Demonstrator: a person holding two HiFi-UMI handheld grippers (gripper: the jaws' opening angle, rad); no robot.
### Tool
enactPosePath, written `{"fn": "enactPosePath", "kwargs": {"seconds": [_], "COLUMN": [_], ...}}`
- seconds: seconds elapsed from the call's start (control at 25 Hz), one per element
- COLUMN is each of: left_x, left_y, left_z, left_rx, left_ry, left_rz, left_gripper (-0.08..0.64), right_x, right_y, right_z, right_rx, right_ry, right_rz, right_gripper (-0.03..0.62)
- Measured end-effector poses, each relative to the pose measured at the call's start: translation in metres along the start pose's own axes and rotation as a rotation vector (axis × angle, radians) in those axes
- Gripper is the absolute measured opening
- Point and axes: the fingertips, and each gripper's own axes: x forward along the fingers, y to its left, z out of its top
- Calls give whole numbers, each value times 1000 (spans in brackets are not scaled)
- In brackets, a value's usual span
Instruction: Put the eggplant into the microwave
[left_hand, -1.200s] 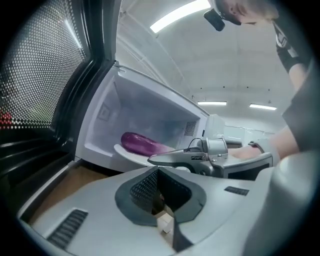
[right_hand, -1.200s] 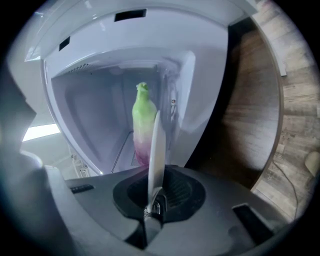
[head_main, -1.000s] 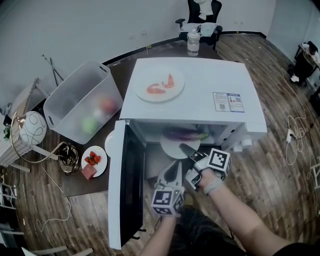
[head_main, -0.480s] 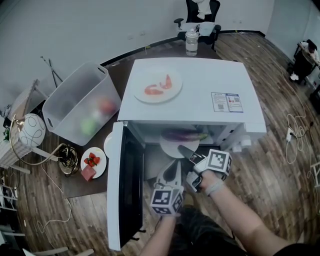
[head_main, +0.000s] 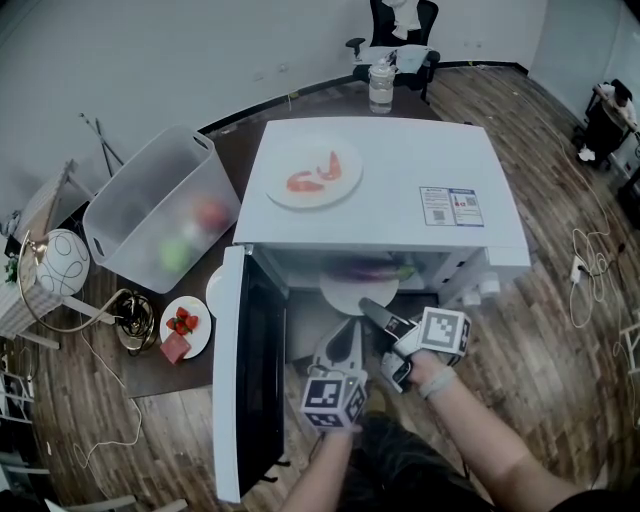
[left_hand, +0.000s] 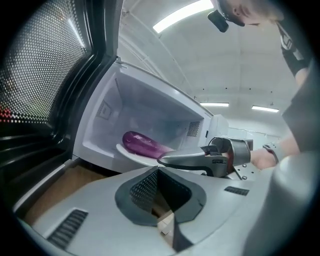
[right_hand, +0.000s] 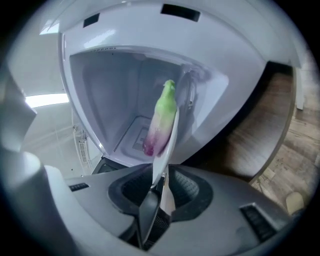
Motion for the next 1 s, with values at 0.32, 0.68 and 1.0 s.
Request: {"fn": "enactPosePath", "kwargs": {"seconds": [0.32, 0.68, 1.0], "left_x": [1, 1, 0], "left_y": [4, 5, 6], "left_z": [1, 4, 6], "left_rx": [-8, -3, 2], "left_ry": [-6, -10, -12], "left_rz": [8, 13, 11], "left_gripper": [0, 0, 0], "right_x": [-18, -38, -31], "right_y": [8, -9, -3], "right_z": [-10, -20, -21], "right_rx": [0, -286, -532], "right_ry": [17, 122, 168], "right_rz": [34, -143, -221], "right_gripper": [100, 98, 29]}}
